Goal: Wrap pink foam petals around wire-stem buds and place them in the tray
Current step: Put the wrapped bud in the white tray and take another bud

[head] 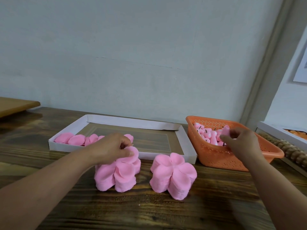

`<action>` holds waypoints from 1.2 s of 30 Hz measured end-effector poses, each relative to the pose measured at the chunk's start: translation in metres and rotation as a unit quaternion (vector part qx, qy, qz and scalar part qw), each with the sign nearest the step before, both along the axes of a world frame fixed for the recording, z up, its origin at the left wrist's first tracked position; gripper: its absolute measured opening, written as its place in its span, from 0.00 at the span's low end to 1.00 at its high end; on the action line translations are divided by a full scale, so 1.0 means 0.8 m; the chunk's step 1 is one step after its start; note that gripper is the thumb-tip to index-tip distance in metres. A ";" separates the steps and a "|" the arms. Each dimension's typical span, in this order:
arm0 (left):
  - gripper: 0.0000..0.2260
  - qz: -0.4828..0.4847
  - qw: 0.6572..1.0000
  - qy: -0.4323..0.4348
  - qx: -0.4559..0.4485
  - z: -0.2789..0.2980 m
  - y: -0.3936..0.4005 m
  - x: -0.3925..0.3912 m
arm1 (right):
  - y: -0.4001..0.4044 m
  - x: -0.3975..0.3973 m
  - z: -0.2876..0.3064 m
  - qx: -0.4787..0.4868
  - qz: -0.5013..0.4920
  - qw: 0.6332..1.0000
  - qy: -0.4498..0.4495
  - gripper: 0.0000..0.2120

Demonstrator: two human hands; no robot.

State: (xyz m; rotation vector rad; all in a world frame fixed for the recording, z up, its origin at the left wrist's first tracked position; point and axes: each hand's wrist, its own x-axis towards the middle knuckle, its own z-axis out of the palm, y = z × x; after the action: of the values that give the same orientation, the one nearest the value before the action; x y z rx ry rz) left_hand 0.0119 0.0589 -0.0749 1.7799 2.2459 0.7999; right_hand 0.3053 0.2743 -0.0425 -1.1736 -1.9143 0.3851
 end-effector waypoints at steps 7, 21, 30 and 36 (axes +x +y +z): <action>0.17 0.007 0.997 -0.063 0.045 0.009 0.001 0.000 | 0.002 0.000 -0.001 -0.003 -0.001 1.000 0.011 0.11; 0.14 0.043 0.977 -0.070 0.199 0.068 0.008 0.034 | -0.033 -0.029 0.021 0.111 0.043 0.982 0.146 0.18; 0.23 0.057 0.976 -0.068 0.199 0.073 0.013 0.054 | -0.099 -0.052 0.037 -0.084 0.290 0.936 0.179 0.05; 0.25 0.037 0.969 -0.068 0.234 0.073 0.025 0.077 | -0.130 -0.074 0.019 -0.282 0.508 0.806 0.111 0.14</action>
State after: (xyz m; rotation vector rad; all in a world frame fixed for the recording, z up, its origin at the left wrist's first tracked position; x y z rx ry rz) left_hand 0.0739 0.0785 -0.0163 1.7517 2.1688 1.5235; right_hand 0.2461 0.1705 -0.0272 -0.2505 -2.1205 1.6760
